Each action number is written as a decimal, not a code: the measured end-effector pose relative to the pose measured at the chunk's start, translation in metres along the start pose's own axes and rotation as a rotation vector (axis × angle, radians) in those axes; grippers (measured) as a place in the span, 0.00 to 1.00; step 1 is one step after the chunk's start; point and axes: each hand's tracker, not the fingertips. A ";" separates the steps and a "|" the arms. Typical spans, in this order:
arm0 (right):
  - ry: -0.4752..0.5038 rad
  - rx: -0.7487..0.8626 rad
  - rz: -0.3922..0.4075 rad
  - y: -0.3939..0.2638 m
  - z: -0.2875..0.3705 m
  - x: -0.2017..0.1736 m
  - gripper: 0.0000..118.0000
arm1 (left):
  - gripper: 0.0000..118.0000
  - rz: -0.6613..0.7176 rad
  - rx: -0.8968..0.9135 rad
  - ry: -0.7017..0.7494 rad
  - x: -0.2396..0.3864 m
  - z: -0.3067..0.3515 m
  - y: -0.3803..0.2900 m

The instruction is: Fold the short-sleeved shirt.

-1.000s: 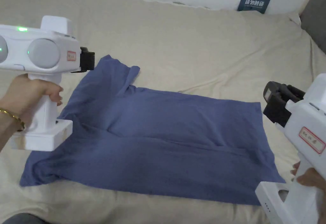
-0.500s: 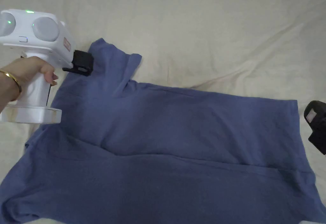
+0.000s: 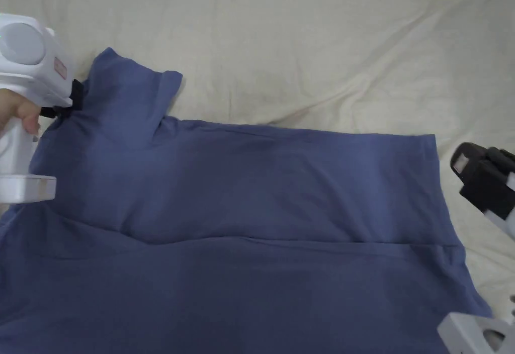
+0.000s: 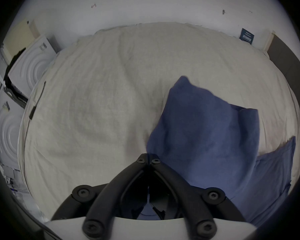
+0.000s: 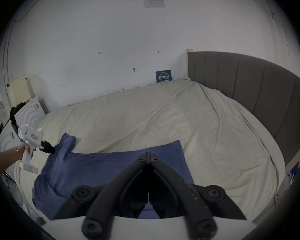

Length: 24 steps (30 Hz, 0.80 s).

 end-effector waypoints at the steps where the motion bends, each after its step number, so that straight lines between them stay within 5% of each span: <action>1: 0.024 -0.009 -0.010 0.004 -0.008 0.003 0.01 | 0.00 0.002 0.049 -0.009 -0.001 0.008 -0.002; 6: -0.044 -0.184 0.059 0.038 -0.068 0.018 0.04 | 0.00 0.018 0.161 -0.072 -0.010 0.054 -0.016; 7: -0.060 -0.229 0.054 0.045 -0.081 0.020 0.13 | 0.00 0.030 0.177 -0.067 -0.010 0.061 -0.018; 9: -0.102 -0.271 0.071 0.058 -0.112 0.022 0.64 | 0.00 0.078 0.208 -0.111 -0.015 0.078 -0.023; 11: -0.135 -0.363 0.075 0.066 -0.144 0.027 1.00 | 0.00 0.094 0.222 -0.132 -0.018 0.089 -0.026; 14: -0.187 -0.491 0.040 0.070 -0.184 0.037 1.00 | 0.00 0.086 0.226 -0.139 -0.020 0.094 -0.026; 19: -0.262 -0.517 0.091 0.054 -0.217 0.044 0.95 | 0.00 0.088 0.205 -0.149 -0.020 0.091 -0.024; 21: -0.266 -0.541 0.098 0.046 -0.224 0.045 0.77 | 0.00 0.083 0.206 -0.151 -0.020 0.086 -0.021; 22: -0.269 -0.552 0.094 0.043 -0.228 0.045 0.61 | 0.00 0.083 0.203 -0.151 -0.020 0.084 -0.021; 23: -0.271 -0.560 0.082 0.040 -0.228 0.046 0.34 | 0.00 0.083 0.199 -0.149 -0.019 0.083 -0.021; 24: -0.232 -0.549 0.033 0.039 -0.226 0.047 0.25 | 0.00 0.081 0.193 -0.146 -0.020 0.081 -0.020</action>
